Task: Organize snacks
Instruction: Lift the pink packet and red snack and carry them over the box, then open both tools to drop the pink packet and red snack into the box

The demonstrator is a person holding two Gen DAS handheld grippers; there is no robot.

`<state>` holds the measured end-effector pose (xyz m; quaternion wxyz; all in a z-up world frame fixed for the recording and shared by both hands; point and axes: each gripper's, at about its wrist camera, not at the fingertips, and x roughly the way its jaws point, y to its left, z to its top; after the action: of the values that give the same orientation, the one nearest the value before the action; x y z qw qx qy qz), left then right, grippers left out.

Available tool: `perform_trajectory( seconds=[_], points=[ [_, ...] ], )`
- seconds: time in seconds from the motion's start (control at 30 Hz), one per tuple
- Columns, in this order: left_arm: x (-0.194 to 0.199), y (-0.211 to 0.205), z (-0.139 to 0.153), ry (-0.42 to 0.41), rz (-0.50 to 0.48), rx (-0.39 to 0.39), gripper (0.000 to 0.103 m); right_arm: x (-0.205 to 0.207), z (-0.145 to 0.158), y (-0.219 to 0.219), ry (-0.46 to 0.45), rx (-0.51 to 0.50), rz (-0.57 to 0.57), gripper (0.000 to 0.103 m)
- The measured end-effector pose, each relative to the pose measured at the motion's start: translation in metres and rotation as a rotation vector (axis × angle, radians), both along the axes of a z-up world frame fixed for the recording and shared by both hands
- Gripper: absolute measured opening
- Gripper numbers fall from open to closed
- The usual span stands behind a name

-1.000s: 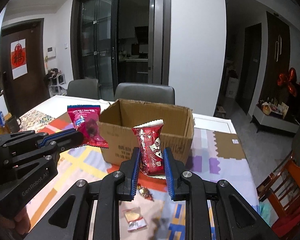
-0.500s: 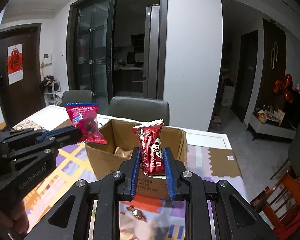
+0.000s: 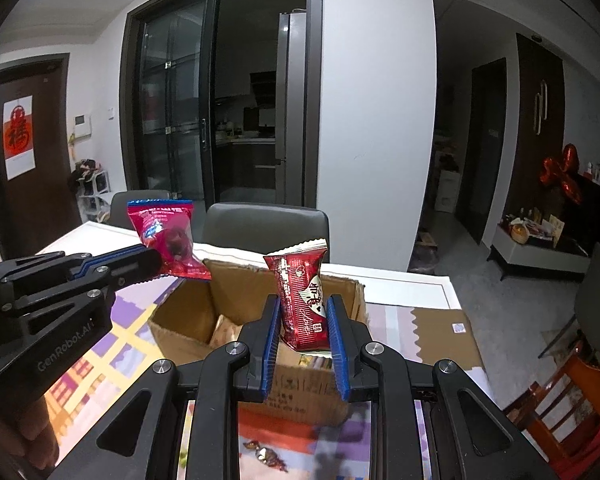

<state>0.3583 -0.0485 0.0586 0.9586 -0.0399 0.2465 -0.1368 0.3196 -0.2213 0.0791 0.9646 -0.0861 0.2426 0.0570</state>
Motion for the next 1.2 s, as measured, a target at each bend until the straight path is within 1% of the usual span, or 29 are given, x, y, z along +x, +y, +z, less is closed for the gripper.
perform_trajectory(
  seconds=[0.33,0.63,0.77,0.93,1.1,1.17,1.2],
  points=[
    [0.029,-0.002,-0.011,0.024,0.025,0.011,0.007,0.03,0.001,-0.004,0.011,0.011,-0.03,0.025],
    [0.057,-0.006,-0.025,0.055,0.049,0.011,0.007,0.061,-0.007,-0.003,0.05,0.023,-0.066,0.025],
    [0.064,-0.008,-0.032,0.073,0.048,0.009,0.007,0.074,-0.012,-0.004,0.069,0.03,-0.084,0.025],
    [0.072,-0.01,-0.041,0.092,0.039,0.015,0.008,0.086,-0.018,-0.003,0.079,0.024,-0.081,0.025],
    [0.076,-0.013,-0.046,0.111,0.062,0.031,0.009,0.094,-0.024,-0.003,0.091,0.02,-0.079,0.025],
    [0.076,-0.012,-0.048,0.117,0.067,0.026,0.011,0.095,-0.027,-0.001,0.093,0.014,-0.076,0.025],
    [0.077,-0.012,-0.048,0.12,0.074,0.027,0.018,0.097,-0.028,-0.001,0.095,0.009,-0.079,0.026]
  ],
)
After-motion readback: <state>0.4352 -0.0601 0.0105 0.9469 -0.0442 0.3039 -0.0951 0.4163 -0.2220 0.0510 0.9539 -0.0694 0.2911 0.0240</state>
